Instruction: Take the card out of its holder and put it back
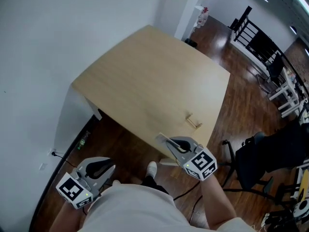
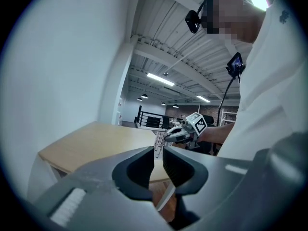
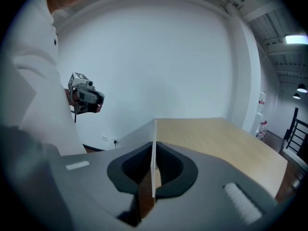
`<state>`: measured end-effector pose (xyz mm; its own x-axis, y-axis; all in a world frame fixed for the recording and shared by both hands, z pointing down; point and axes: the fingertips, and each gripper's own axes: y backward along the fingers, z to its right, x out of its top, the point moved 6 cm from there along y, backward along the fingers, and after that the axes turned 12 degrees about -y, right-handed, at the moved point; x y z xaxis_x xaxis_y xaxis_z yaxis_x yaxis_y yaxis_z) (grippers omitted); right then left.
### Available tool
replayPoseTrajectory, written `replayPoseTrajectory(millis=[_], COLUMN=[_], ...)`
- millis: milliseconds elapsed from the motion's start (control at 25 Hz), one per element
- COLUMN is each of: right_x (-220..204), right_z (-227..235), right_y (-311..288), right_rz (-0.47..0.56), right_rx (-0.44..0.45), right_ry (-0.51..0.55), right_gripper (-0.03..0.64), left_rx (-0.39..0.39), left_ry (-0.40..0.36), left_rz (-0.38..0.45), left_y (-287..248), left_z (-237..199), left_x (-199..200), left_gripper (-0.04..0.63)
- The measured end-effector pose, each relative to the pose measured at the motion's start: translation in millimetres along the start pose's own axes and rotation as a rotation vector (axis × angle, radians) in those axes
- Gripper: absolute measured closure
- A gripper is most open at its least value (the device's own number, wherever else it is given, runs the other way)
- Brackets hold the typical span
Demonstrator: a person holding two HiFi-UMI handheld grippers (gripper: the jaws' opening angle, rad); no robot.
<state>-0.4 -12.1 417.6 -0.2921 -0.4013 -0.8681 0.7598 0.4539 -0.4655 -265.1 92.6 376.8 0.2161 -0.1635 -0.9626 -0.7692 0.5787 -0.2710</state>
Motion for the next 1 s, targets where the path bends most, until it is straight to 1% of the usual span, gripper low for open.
replayPoseTrajectory(millis=[160,320,480,600,680,800,920,1000], right_x=[5,1,-4,-12,-16,-11,-7,-7], right_z=[-68,-127,-174,-189,-192,-195,-188,-175], right_y=[-10,-18,-21,-20,-19,-17,-13,-8], right_rz=[0.001,0.001,-0.017,-0.029,-0.03,-0.014,0.011,0.015], right_rx=[0.04,0.072,0.095,0.102,0.094,0.085,0.074,0.063], right_ry=[0.032,0.048,0.069,0.057,0.043,0.031,0.018,0.008], right_gripper=[0.595,0.595,0.595,0.595,0.595,0.595,0.595,0.595], left_rx=[0.027,0.042,0.037,0.032,0.036,0.024,0.004,-0.006], left_ry=[0.011,0.014,0.025,0.036,0.035,0.031,0.027,0.024], left_rz=[0.001,0.001,-0.006,0.004,0.013,0.021,0.016,0.014], left_y=[51,93,123,132,135,137,132,121], left_z=[5,9,14,17,18,19,20,20], left_x=[-19,-40,-57,-61,-60,-58,-55,-52], left_gripper=[0.532,0.532,0.533,0.554,0.554,0.535,0.534,0.534])
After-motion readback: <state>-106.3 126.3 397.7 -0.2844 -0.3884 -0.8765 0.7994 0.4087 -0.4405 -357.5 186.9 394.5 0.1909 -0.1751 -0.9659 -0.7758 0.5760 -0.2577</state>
